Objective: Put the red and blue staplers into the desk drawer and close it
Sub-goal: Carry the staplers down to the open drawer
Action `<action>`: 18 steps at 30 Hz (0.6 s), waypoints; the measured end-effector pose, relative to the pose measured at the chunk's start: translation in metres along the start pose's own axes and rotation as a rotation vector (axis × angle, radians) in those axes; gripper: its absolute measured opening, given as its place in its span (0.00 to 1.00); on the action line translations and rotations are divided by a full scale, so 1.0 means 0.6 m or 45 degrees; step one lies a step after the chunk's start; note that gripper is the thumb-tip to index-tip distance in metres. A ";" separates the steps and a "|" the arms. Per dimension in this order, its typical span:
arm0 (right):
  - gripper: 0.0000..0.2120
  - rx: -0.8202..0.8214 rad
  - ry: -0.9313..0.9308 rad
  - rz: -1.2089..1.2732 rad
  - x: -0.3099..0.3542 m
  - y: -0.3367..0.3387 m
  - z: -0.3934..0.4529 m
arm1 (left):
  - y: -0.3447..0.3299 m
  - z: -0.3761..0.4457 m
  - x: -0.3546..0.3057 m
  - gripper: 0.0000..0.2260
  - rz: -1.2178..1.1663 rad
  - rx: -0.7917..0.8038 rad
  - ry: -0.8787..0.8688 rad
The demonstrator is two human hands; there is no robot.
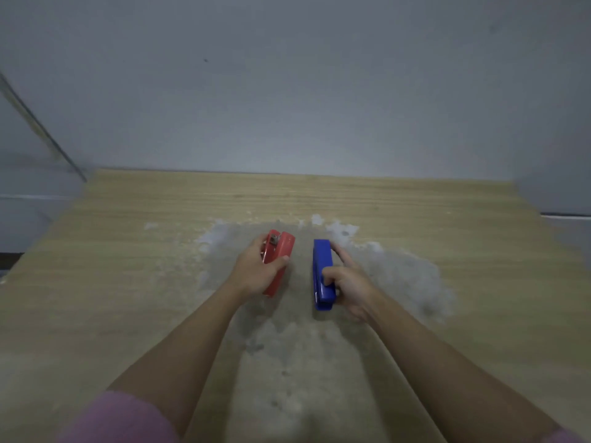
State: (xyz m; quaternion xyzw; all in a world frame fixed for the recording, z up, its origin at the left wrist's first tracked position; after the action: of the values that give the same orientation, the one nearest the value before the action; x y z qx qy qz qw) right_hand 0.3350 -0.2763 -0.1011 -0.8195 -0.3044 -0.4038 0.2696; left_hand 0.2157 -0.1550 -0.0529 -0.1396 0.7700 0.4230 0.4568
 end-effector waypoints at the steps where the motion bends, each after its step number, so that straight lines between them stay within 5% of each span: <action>1: 0.38 0.001 -0.006 0.011 0.002 0.021 -0.009 | -0.020 -0.009 -0.011 0.27 -0.001 0.017 -0.009; 18: 0.34 0.027 0.047 -0.029 -0.039 0.434 -0.240 | -0.392 -0.257 -0.181 0.25 0.022 0.088 -0.253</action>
State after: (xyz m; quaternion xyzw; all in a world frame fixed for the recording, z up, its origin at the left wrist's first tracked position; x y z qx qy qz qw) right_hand 0.4385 -0.5557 -0.0953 -0.8054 -0.3131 -0.4188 0.2792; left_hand 0.3259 -0.4356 -0.0521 -0.0744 0.7362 0.4118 0.5318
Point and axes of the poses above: each hand's wrist, its own z-axis towards the middle knuckle, its own y-axis out of the back of the hand, x = y × z, the point moved 10 cm from there along z, towards the middle knuckle, and after that the axes turned 6 degrees about z, right-handed, at the moved point
